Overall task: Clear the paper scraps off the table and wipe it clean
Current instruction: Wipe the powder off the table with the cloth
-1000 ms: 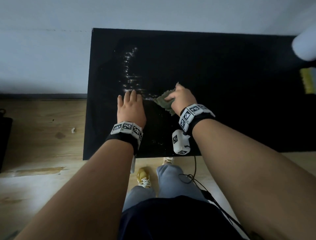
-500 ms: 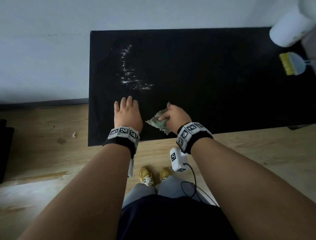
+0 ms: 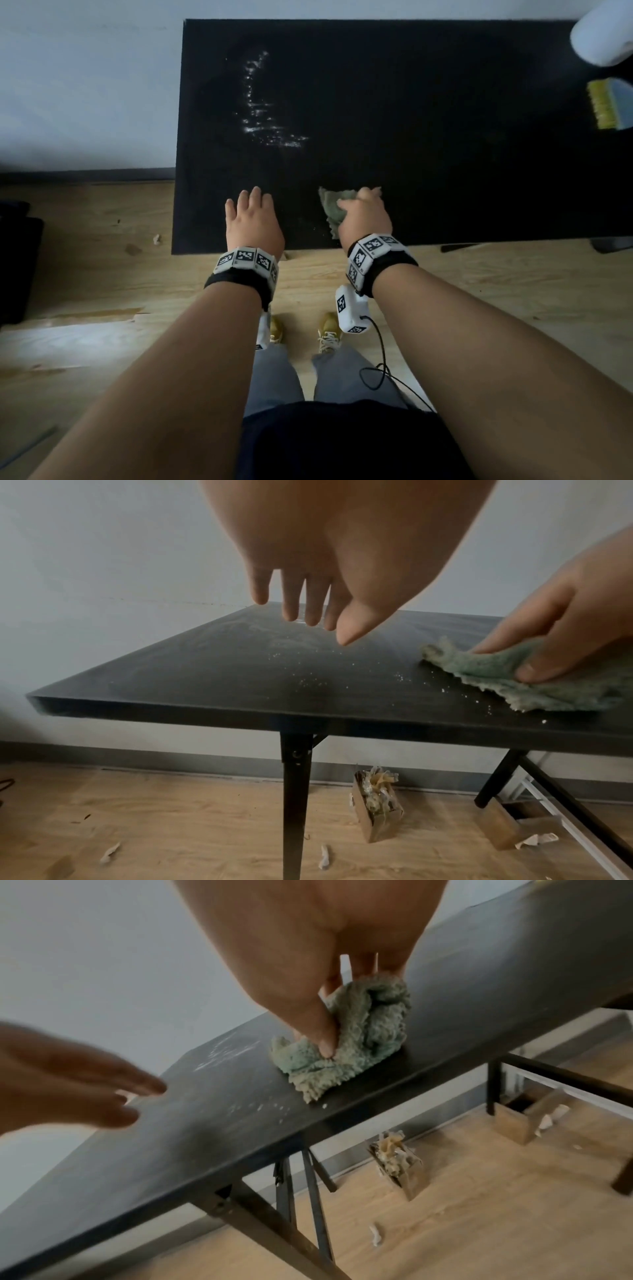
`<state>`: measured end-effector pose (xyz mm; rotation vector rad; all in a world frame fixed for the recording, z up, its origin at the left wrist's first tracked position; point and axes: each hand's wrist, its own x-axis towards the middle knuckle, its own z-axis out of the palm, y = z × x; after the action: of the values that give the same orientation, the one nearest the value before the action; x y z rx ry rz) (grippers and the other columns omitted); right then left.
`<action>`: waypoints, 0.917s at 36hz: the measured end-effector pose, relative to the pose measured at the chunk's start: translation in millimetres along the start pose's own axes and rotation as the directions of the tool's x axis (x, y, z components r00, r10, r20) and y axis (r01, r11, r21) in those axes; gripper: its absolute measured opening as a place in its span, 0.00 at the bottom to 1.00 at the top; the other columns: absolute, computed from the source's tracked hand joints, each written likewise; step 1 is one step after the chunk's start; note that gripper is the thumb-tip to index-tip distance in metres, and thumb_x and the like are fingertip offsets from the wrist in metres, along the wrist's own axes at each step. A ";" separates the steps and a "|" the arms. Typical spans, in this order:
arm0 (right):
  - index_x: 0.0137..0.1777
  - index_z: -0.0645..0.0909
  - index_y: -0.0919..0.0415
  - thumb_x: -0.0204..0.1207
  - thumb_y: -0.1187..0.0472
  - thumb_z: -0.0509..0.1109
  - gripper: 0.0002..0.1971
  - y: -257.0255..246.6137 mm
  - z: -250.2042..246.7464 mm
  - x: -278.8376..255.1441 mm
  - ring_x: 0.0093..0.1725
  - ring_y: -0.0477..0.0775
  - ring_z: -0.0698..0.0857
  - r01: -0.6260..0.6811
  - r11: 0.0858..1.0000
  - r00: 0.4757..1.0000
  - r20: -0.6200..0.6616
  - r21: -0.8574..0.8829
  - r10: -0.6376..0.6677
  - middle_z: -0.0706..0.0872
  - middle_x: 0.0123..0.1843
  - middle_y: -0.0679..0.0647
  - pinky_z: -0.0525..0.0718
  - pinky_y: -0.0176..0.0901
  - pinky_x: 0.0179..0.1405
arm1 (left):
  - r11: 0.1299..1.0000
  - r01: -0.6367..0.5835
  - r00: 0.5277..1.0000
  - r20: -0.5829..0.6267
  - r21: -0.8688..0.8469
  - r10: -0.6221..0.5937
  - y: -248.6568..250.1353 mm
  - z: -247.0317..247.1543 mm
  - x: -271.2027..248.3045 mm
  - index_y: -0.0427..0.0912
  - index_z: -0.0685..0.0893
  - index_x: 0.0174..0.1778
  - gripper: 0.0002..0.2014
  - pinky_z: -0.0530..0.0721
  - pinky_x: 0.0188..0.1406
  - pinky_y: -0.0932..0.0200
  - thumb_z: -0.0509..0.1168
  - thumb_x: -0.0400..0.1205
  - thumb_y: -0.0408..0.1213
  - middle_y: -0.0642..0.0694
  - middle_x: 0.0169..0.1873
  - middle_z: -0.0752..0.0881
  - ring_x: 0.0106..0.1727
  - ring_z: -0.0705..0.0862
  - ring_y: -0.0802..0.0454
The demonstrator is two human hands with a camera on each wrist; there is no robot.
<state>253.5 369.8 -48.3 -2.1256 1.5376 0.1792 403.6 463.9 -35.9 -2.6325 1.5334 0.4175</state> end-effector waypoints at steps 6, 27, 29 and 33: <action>0.68 0.82 0.48 0.77 0.65 0.65 0.21 -9.7 -5.5 -13.6 0.71 0.60 0.72 0.007 0.997 1.000 -0.001 0.075 -0.007 0.71 0.73 0.57 0.78 0.54 0.66 | 0.998 -0.057 0.998 0.007 0.000 0.057 -3.7 -3.9 3.3 0.41 0.64 0.80 0.28 0.51 0.83 0.41 0.59 0.83 0.35 0.43 0.82 0.60 0.83 0.55 0.43; 0.63 0.81 0.58 0.76 0.53 0.70 0.18 -84.2 39.0 -27.2 0.64 0.64 0.78 -0.484 0.873 0.875 -0.024 -0.057 0.484 0.73 0.67 0.60 0.76 0.59 0.68 | 0.960 -0.275 0.961 0.021 0.055 0.274 -103.4 -18.8 25.0 0.41 0.65 0.80 0.28 0.50 0.83 0.40 0.57 0.82 0.32 0.42 0.82 0.60 0.83 0.55 0.42; 0.62 0.82 0.59 0.76 0.54 0.71 0.16 -101.1 41.3 -24.5 0.61 0.63 0.80 -0.468 0.883 0.883 -0.039 -0.001 0.468 0.74 0.66 0.60 0.76 0.57 0.67 | 0.958 -0.282 0.959 0.019 0.058 0.282 -113.4 -20.3 27.4 0.41 0.65 0.80 0.28 0.50 0.83 0.40 0.58 0.82 0.32 0.42 0.82 0.60 0.83 0.56 0.42; 0.62 0.80 0.60 0.77 0.54 0.71 0.17 -135.7 46.1 -14.4 0.62 0.62 0.79 -0.442 0.895 0.895 -0.032 0.060 0.445 0.74 0.67 0.60 0.77 0.58 0.66 | 0.957 -0.281 0.959 -0.008 0.070 0.283 -135.8 -23.1 33.4 0.41 0.66 0.79 0.28 0.52 0.83 0.41 0.58 0.81 0.32 0.42 0.81 0.62 0.82 0.58 0.42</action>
<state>381.6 435.3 -38.8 -1.7174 2.0158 0.2455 540.9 499.3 -33.2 -2.3779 1.9012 0.3513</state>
